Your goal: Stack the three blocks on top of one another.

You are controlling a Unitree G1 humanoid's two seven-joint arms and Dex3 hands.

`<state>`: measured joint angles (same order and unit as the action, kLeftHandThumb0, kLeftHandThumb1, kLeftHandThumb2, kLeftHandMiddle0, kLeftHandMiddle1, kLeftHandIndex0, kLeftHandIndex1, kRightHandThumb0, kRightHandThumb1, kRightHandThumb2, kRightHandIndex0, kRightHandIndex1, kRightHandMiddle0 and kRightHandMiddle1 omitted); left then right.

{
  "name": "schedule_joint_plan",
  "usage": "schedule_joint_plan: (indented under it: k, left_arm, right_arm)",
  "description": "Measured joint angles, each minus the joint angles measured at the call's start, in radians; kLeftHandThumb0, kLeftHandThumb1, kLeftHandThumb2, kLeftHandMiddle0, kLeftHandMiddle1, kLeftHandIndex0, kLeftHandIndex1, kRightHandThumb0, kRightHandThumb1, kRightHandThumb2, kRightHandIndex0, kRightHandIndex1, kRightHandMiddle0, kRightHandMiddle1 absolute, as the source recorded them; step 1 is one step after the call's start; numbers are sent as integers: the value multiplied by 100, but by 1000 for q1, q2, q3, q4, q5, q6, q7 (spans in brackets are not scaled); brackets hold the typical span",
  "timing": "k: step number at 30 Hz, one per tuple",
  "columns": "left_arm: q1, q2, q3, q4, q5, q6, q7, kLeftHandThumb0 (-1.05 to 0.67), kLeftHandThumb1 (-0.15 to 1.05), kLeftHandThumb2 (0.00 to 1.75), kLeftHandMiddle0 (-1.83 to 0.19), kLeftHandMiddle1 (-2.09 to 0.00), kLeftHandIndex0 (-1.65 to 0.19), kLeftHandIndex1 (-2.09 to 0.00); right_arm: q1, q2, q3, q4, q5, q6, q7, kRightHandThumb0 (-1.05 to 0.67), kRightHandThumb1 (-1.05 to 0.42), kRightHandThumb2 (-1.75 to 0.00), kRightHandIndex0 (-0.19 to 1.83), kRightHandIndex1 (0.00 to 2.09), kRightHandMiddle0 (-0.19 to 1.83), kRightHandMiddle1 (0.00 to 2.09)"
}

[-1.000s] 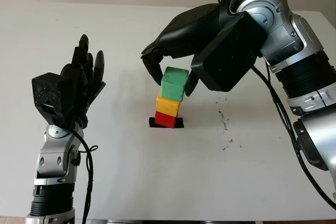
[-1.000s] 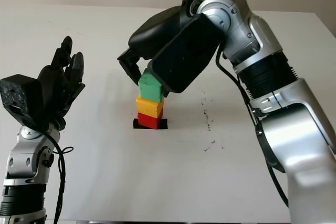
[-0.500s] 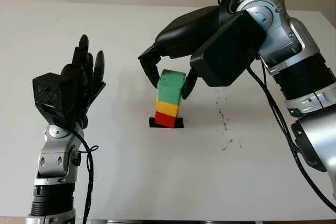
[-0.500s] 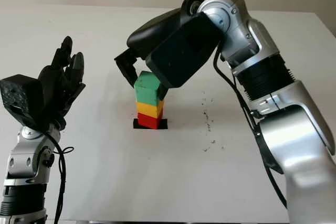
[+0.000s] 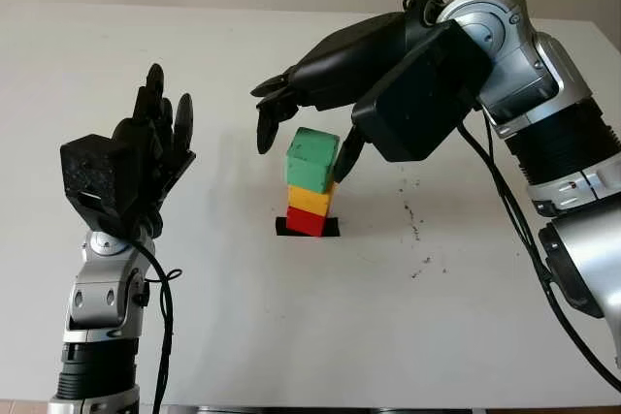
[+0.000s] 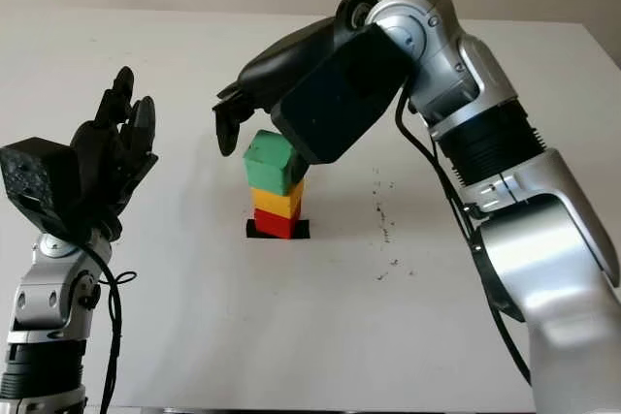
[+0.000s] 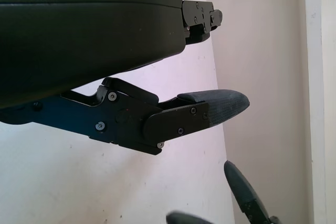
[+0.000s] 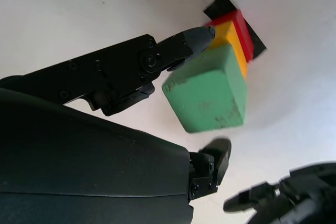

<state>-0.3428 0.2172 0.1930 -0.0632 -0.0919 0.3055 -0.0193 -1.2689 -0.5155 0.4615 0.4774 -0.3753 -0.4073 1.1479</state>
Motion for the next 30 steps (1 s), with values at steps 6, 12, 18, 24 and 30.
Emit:
schedule_joint_plan:
  k: [6, 12, 18, 24, 30]
  left_arm:
    - [0, 0, 0, 0, -1, 0, -8, -60, 105, 61, 11, -5, 10, -5]
    - [0, 0, 1, 0, -1, 2, -6, -60, 105, 61, 9, -6, 8, -6]
    - [0, 2, 8, 0, -2, 2, -6, -60, 105, 62, 8, -6, 7, -6]
    - [0, 6, 25, 0, -11, -3, -15, -60, 105, 63, 9, -5, 8, -6]
    - [3, 6, 29, 0, -20, -17, -18, -59, 105, 63, 9, -5, 7, -6]
  right_arm:
    - [-7, -10, 3, 2, -13, -13, 36, -72, -86, -5, -19, 0, -19, 10]
    - [-35, -35, -29, 3, 55, 47, 134, -86, -91, -7, -19, 0, -19, 0]
    - [-38, -82, -187, 48, 182, 106, 50, -100, -104, -15, -19, 0, -18, 1]
    - [168, -89, -372, 40, 284, 172, -232, -95, -105, -48, -18, 1, -17, 3]
    - [387, -19, -455, 9, 346, 182, -459, -90, -105, -62, -19, 0, -19, 1]
